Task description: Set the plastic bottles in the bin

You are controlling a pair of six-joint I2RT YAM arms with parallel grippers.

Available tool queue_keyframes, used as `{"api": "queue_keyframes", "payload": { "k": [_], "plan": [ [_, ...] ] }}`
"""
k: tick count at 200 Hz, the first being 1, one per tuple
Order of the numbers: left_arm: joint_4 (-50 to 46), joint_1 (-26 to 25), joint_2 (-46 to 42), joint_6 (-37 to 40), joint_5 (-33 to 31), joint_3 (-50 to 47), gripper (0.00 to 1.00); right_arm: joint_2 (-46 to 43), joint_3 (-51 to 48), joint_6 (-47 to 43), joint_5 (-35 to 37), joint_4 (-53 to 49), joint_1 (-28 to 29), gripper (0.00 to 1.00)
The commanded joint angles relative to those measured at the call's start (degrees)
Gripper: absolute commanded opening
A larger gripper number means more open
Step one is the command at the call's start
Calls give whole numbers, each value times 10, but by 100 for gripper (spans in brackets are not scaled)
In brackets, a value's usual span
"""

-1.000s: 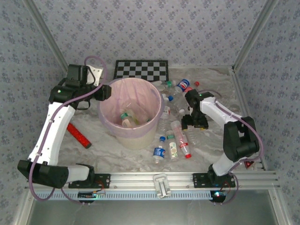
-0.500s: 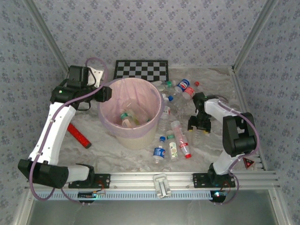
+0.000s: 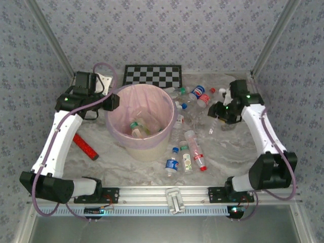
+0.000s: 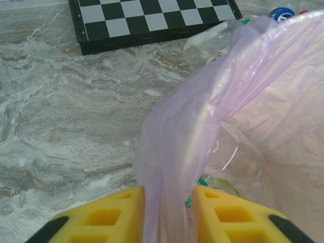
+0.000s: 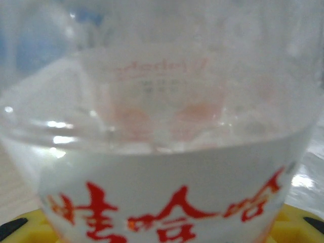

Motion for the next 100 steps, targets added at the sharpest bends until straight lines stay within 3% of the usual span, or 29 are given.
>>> {"api": "queue_keyframes", "payload": {
  "k": [1, 35, 100],
  "plan": [
    [6, -5, -7, 7, 13, 11, 27, -22, 73, 27, -151, 19, 2, 50],
    [8, -5, -6, 5, 17, 11, 17, -28, 171, 70, -202, 62, 42, 46],
    [17, -6, 5, -2, 31, 13, 6, 43, 308, 55, -154, 88, 210, 41]
  ]
}}
